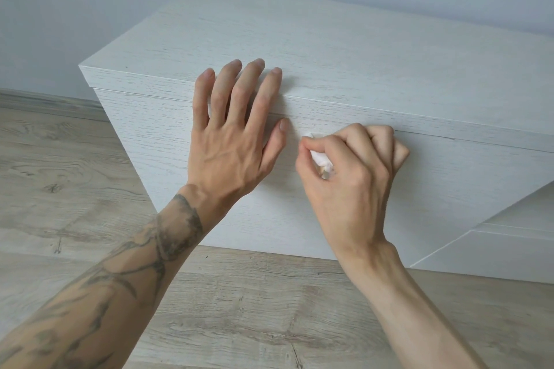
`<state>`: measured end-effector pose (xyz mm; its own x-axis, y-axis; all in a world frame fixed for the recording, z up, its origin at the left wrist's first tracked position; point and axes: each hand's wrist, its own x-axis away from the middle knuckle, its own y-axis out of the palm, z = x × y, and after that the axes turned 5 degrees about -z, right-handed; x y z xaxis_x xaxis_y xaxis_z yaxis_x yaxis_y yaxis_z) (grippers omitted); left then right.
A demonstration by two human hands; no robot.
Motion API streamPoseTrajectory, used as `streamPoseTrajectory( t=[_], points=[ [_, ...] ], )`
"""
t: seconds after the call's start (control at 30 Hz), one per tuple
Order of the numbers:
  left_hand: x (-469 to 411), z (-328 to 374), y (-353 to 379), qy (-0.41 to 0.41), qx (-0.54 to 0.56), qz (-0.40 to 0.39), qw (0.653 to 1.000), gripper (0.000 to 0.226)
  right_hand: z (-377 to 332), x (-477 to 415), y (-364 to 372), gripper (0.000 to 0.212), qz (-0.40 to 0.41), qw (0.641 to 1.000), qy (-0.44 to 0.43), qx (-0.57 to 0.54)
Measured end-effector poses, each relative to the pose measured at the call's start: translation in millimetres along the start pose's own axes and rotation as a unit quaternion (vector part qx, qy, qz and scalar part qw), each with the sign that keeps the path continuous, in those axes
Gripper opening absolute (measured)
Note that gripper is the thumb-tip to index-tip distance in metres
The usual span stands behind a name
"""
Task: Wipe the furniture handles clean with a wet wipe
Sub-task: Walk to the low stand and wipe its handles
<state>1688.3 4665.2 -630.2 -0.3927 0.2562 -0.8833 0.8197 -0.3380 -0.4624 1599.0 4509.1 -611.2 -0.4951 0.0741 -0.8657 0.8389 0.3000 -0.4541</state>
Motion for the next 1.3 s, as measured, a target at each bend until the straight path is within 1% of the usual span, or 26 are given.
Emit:
streamPoseTrajectory(
  t=[0.27,0.4,0.53,0.67,0.73,0.83,0.97,1.13,1.3],
  points=[
    [-1,2,-2,-0.004,-0.002,-0.001,1.000,0.056,32,24,-19,0.004,0.006,0.996,-0.021,-0.091],
    [0,2,-3,-0.005,-0.003,-0.006,1.000,0.056,30,14,-12,0.002,-0.020,0.990,-0.047,-0.134],
    [0,2,-3,-0.006,-0.007,-0.001,1.000,0.055,31,11,-10,0.004,-0.035,0.987,-0.084,-0.130],
    [-1,4,-3,-0.014,-0.004,-0.002,1.000,0.055,53,20,-26,0.005,-0.022,0.990,-0.044,-0.133],
    [0,4,-3,-0.012,-0.005,-0.004,1.000,0.055,46,18,-22,0.005,-0.029,0.988,-0.039,-0.146],
    [0,3,-3,-0.006,-0.007,-0.003,1.000,0.055,27,14,-12,0.005,-0.044,0.986,-0.059,-0.151],
    [0,3,-3,-0.008,-0.005,-0.002,1.000,0.056,26,18,-20,0.005,-0.035,0.984,-0.048,-0.168],
    [0,2,-1,-0.006,-0.009,0.002,1.000,0.056,7,20,-12,0.013,-0.056,0.978,-0.066,-0.192],
    [0,1,-2,-0.005,-0.009,0.000,1.000,0.056,13,21,-4,0.014,-0.027,0.991,-0.048,-0.123]
  ],
)
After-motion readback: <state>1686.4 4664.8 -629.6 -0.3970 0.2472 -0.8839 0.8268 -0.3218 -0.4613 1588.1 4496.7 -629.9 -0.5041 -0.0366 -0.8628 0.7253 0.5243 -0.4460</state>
